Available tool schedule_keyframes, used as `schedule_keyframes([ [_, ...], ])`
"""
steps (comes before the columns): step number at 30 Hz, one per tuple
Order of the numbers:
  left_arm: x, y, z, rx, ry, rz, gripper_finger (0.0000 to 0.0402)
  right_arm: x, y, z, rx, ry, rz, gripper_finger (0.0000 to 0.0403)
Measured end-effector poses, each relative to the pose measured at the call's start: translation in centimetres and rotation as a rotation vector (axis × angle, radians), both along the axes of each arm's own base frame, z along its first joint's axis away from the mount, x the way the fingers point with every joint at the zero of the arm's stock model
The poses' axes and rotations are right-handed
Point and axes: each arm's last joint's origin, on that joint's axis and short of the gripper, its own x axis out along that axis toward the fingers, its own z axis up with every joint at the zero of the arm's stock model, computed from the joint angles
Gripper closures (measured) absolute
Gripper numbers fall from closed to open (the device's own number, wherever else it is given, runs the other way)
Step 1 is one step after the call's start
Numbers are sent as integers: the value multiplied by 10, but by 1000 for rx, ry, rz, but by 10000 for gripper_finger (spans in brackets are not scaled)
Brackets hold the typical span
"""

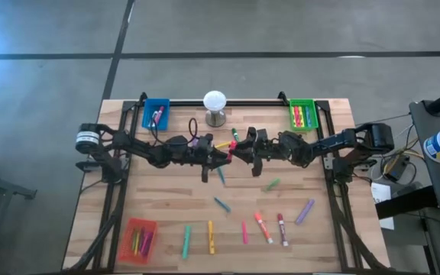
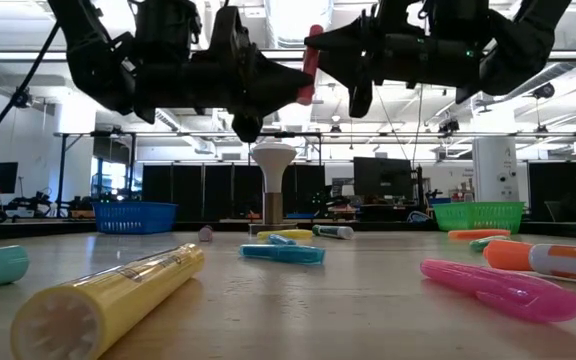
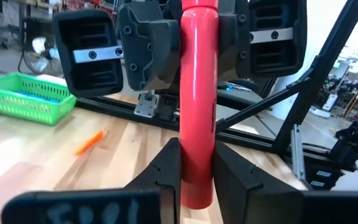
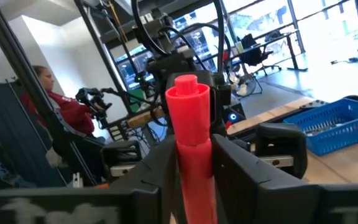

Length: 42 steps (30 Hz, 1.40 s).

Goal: Pick & Place Markers
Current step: Put the pink highlighter pen into the green bin

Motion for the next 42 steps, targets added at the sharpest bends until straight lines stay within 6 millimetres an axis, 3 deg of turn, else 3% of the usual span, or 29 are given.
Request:
schedule_keyframes([
  [3, 3, 0, 1, -32, 20, -2, 325, 0, 0, -1, -6, 4, -5, 343],
  [8, 8, 1, 4, -38, 52, 2, 290, 0, 0, -1, -4, 9, -4, 345],
  [13, 0, 1, 8, -10, 41, 16, 272, -7, -2, 8, -22, 15, -14, 345],
  [21, -18, 1, -10, 22, 67, 20, 271, -49, -24, 35, -65, 226, -209, 345],
  [27, -29, -1, -17, 27, 35, 18, 271, -101, -56, 48, -35, 638, -690, 343],
  [31, -34, -1, -21, 27, 35, 17, 271, -123, -85, 56, 46, 800, -940, 342],
  [37, -38, -2, -27, 26, 52, 16, 271, -137, -139, 34, 191, 1001, -1138, 342],
  [42, -39, -2, -27, 33, 53, 7, 271, -135, -172, 21, 244, 1153, -1216, 341],
])
